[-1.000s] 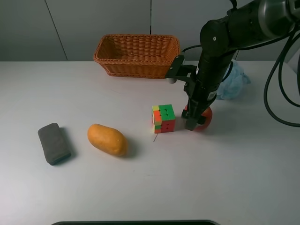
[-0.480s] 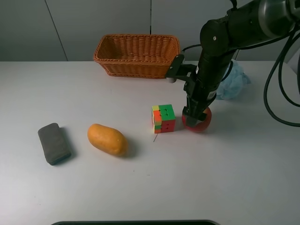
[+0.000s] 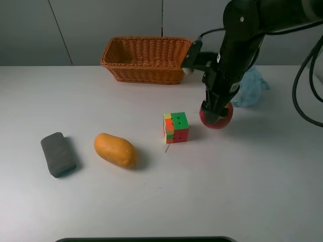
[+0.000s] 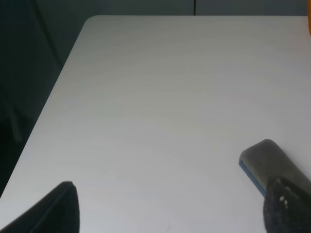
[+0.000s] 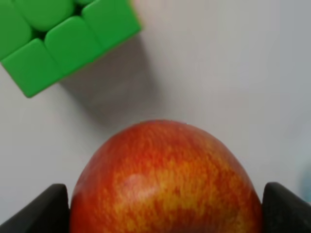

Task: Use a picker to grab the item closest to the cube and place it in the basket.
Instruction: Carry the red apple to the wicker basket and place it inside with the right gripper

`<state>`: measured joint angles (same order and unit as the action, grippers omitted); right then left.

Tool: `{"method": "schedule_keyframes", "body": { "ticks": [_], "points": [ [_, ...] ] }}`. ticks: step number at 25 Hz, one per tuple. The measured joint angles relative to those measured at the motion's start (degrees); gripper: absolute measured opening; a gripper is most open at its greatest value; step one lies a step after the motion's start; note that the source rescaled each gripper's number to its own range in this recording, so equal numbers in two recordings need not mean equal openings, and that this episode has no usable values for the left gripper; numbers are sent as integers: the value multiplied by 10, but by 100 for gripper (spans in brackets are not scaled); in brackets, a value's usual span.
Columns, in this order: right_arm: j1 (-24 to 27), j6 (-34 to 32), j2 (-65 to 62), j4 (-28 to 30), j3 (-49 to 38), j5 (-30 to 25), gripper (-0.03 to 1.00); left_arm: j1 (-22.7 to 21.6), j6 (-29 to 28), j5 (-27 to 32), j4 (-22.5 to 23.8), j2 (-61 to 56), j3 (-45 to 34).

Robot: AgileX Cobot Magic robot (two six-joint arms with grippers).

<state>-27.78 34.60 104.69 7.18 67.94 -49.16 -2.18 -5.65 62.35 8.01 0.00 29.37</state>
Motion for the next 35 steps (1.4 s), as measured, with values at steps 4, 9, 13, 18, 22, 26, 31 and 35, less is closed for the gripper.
{"method": "schedule_keyframes", "body": {
  "ticks": [4, 9, 13, 18, 22, 26, 31, 35],
  "points": [
    [0, 2, -71, 26, 59, 14, 1, 0, 0, 0, 0, 0, 0],
    [2, 4, -93, -8, 147, 165, 1, 0, 0, 0, 0, 0, 0],
    [2, 5, -47, -91, 215, 295, 1, 0, 0, 0, 0, 0, 0],
    [2, 5, 77, -201, 286, 375, 1, 0, 0, 0, 0, 0, 0],
    [2, 5, 175, -239, 328, 385, 1, 0, 0, 0, 0, 0, 0],
    [2, 5, 235, -252, 339, 391, 1, 0, 0, 0, 0, 0, 0],
    [2, 12, 275, -274, 340, 386, 1, 0, 0, 0, 0, 0, 0],
    [2, 18, 278, -275, 340, 386, 1, 0, 0, 0, 0, 0, 0]
  ]
}}
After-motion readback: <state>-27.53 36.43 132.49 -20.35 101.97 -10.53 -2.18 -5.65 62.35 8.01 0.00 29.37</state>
